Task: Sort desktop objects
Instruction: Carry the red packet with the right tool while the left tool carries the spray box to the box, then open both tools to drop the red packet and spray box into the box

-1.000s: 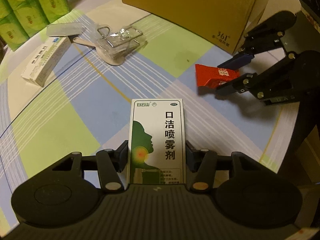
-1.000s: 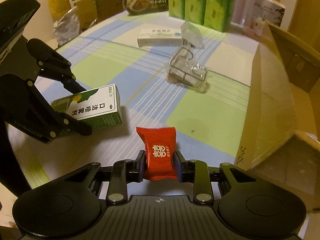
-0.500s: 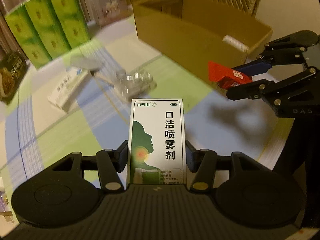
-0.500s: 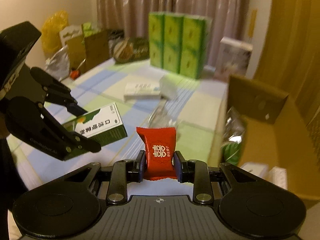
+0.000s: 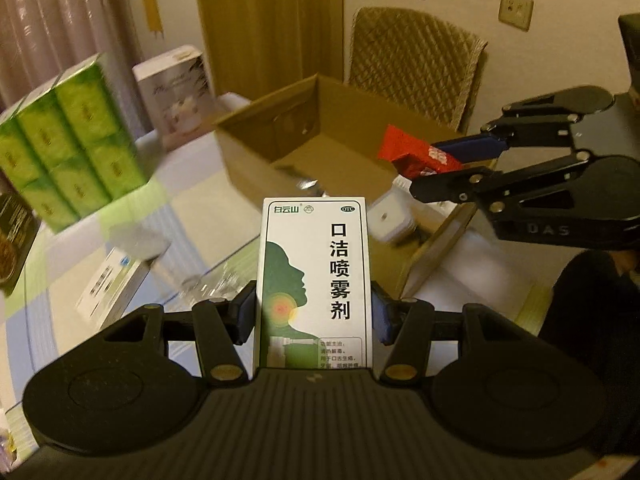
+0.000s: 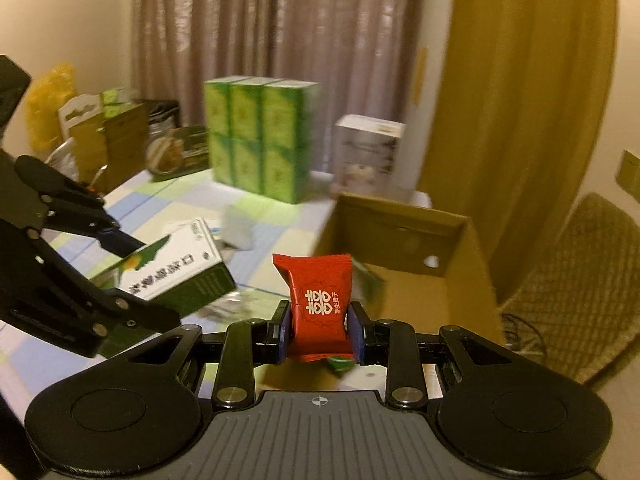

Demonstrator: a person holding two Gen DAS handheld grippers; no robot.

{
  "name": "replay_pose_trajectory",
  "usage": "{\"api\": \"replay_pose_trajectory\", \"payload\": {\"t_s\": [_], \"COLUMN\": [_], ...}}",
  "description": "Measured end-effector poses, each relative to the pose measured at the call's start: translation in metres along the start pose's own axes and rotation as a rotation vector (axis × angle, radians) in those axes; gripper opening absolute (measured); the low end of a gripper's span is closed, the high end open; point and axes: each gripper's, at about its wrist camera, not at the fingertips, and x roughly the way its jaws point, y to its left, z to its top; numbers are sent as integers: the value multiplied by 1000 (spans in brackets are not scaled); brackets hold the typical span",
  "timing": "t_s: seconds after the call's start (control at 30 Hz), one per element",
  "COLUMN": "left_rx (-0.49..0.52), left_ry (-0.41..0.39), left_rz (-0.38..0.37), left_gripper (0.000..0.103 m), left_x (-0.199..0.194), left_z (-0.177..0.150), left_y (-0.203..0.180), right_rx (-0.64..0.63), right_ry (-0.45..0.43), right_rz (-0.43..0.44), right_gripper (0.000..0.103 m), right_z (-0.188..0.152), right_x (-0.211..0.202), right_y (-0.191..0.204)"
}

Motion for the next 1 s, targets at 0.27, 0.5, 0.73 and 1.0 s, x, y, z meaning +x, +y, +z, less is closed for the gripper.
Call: {"api": "replay_pose_trajectory", "payload": {"t_s": [0.27, 0.5, 0.73, 1.0], "left_rx": [-72, -108, -158, -209], "left_ry": [-20, -18, 7, 16], "left_rz": [-43, -69, -84, -83], "left_gripper": [51, 51, 51, 51], "left_x": [27, 57, 86, 101], "left_z": [43, 70, 77, 76], "left_y": [-20, -35, -38, -36], "right_rx": [77, 120, 142, 151], "right_ry": [13, 17, 33, 47], "right_rz": [-57, -71, -71, -78], "right_gripper": [27, 27, 27, 27], "right_z": [-9, -15, -25, -30], "right_x": [9, 17, 26, 34], "right_y": [-53, -77, -88, -93]}}
